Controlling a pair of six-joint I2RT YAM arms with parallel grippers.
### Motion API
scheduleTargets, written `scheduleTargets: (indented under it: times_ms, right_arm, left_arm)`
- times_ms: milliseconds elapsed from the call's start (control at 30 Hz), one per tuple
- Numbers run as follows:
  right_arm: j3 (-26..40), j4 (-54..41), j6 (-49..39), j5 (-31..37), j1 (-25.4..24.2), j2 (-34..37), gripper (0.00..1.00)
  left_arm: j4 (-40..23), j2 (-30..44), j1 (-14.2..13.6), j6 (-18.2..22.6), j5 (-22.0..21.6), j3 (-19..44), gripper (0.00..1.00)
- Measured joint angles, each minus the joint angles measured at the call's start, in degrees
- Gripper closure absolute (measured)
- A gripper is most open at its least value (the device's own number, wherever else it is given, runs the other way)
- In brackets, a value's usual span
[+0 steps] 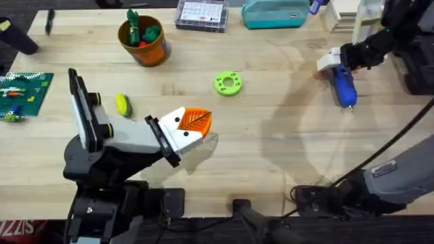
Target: Pick up the gripper from the table and insert it into the empty holder that is missing its gripper. Then pick up a screw, insert it into the mounting hole, and use the screwdriver to tighten it. Finally, clean up the table by picking up the vegetable and placing it into the bucket.
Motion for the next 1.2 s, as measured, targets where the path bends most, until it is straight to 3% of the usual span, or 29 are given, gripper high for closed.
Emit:
scheduleTargets:
  times_ms: [533,633,733,900,933,1000,1067,1200]
  right_arm:
    - [0.2,-1.2,1.6,1.0,0.2,0.0,0.032]
    - [0.2,-1.2,1.8,1.3,0.2,0.0,0.189]
    - [0.2,-1.1,2.0,1.7,0.1,0.0,0.407]
    - [0.3,-0.9,2.3,2.2,0.1,0.0,0.617]
    - [0.3,-0.8,2.2,2.2,0.1,0.0,0.685]
    - [0.3,-0.7,2.2,2.2,0.1,0.0,0.940]
    - [0.4,-0.6,2.5,2.1,0.1,0.0,0.989]
    - [0.5,-0.7,2.6,2.1,0.2,0.0,0.986]
  left_arm:
    - [0.0,0.0,0.0,0.0,0.0,0.0,0.993]
    - [0.0,0.0,0.0,0.0,0.0,0.0,0.993]
    - [0.0,0.0,0.0,0.0,0.0,0.0,0.993]
    - [0.0,0.0,0.0,0.0,0.0,0.0,0.993]
    - [0.0,0.0,0.0,0.0,0.0,0.0,0.993]
    - [0.0,0.0,0.0,0.0,0.0,0.0,0.993]
    - [0.0,0.0,0.0,0.0,0.0,0.0,0.993]
    - [0.0,0.0,0.0,0.0,0.0,0.0,0.993]
